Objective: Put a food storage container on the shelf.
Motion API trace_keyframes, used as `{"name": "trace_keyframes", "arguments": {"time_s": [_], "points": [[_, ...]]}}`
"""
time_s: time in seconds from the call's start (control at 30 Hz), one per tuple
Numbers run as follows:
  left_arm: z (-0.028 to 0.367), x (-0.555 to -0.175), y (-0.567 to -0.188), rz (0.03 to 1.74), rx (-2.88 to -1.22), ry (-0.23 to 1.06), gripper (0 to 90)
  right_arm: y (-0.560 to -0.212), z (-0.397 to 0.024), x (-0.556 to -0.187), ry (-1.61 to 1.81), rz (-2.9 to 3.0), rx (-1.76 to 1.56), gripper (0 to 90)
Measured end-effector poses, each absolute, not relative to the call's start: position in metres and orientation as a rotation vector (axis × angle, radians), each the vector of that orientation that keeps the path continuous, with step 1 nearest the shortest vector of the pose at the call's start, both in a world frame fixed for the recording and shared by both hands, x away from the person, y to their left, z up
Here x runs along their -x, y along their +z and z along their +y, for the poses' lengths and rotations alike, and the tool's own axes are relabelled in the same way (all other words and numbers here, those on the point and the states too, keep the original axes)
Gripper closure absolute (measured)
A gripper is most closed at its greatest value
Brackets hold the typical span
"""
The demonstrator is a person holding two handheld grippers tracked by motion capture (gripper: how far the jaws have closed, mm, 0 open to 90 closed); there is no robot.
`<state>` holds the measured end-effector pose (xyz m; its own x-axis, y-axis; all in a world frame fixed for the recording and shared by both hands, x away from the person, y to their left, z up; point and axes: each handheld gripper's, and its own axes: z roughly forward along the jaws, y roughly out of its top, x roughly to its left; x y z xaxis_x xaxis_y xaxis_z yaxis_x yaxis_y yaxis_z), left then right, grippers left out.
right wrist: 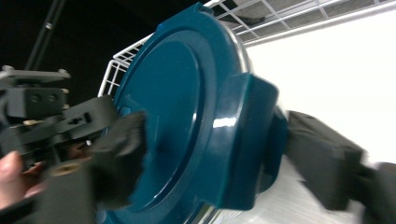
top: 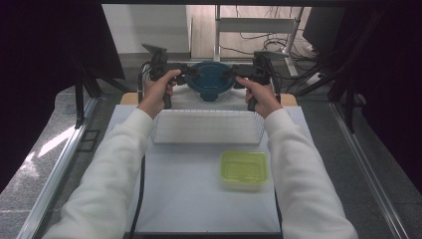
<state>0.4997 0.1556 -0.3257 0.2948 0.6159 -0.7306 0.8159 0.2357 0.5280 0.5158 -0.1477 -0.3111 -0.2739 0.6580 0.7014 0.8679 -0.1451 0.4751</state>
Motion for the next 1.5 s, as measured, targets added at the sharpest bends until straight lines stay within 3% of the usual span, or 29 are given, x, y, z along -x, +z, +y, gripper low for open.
{"name": "trace_keyframes", "arguments": {"time_s": [0.13, 0.4, 0.67, 0.93, 1.17, 1.5], "points": [[0.159, -0.489, -0.316, 1.376, -1.461, -0.128, 19.8, -0.305, -0.144, -0.507, -1.404, -2.016, 1.769, 9.5], [0.167, -0.463, -0.305, 1.284, -1.545, -0.009, 19.9, -0.289, -0.147, -0.483, -1.463, -2.159, 1.744, 7.6], [0.173, -0.417, -0.306, 1.176, -1.655, 0.097, 22.0, -0.285, -0.161, -0.449, -1.546, -2.358, 1.567, 15.5], [0.184, -0.371, -0.323, 1.123, -1.662, 0.125, 22.4, -0.295, -0.187, -0.406, -1.585, -2.509, 1.474, 21.3], [0.181, -0.334, -0.351, 1.123, -1.716, 0.17, 22.8, -0.317, -0.212, -0.368, -1.566, -2.527, 1.424, 23.7], [0.172, -0.288, -0.39, 1.094, -1.763, 0.124, 23.7, -0.355, -0.228, -0.326, -1.524, -2.617, 1.396, 24.7]]}}
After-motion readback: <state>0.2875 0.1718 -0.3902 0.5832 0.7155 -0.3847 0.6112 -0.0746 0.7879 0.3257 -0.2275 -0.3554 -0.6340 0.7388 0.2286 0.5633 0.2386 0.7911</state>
